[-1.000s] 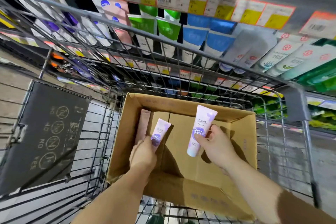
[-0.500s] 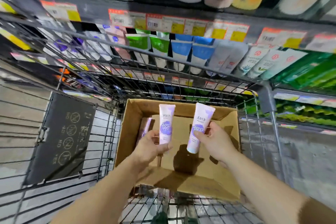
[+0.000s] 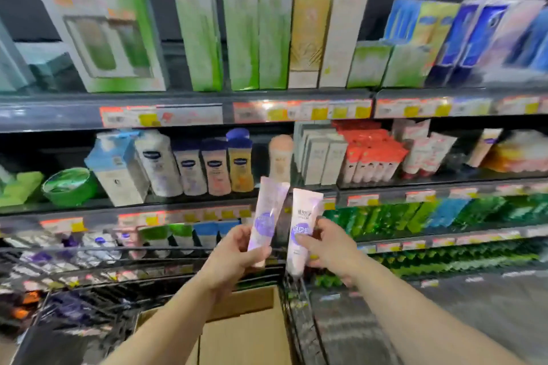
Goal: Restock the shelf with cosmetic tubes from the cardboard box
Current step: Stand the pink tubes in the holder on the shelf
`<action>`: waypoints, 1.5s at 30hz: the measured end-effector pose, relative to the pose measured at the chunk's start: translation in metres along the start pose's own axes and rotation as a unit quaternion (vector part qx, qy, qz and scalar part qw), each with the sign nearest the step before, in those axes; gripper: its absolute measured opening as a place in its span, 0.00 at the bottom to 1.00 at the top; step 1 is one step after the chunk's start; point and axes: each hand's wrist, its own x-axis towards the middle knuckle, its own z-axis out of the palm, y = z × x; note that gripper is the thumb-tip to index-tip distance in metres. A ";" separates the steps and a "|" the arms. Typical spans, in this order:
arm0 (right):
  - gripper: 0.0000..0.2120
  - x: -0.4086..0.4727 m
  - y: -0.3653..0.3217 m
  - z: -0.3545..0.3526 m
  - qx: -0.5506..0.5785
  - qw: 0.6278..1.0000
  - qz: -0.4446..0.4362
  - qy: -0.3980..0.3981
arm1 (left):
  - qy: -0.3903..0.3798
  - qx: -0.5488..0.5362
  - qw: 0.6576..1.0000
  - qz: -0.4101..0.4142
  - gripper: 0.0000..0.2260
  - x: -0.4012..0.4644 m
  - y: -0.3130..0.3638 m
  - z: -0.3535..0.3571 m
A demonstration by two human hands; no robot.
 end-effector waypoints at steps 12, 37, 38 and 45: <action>0.12 -0.087 -0.001 -0.344 0.045 0.982 -0.092 0.161 | -0.123 -0.077 0.985 0.093 0.24 0.074 0.081 0.335; 0.06 0.078 -0.135 -0.519 -0.049 0.903 -0.266 0.334 | -0.090 0.013 0.969 0.230 0.38 0.228 0.230 0.407; 0.06 0.088 -0.139 -0.519 -0.039 0.901 -0.277 0.332 | -0.091 0.012 0.969 0.228 0.39 0.231 0.232 0.408; 0.10 0.148 -0.142 -0.511 -0.045 0.915 -0.289 0.280 | -0.058 0.017 0.972 0.227 0.39 0.240 0.231 0.421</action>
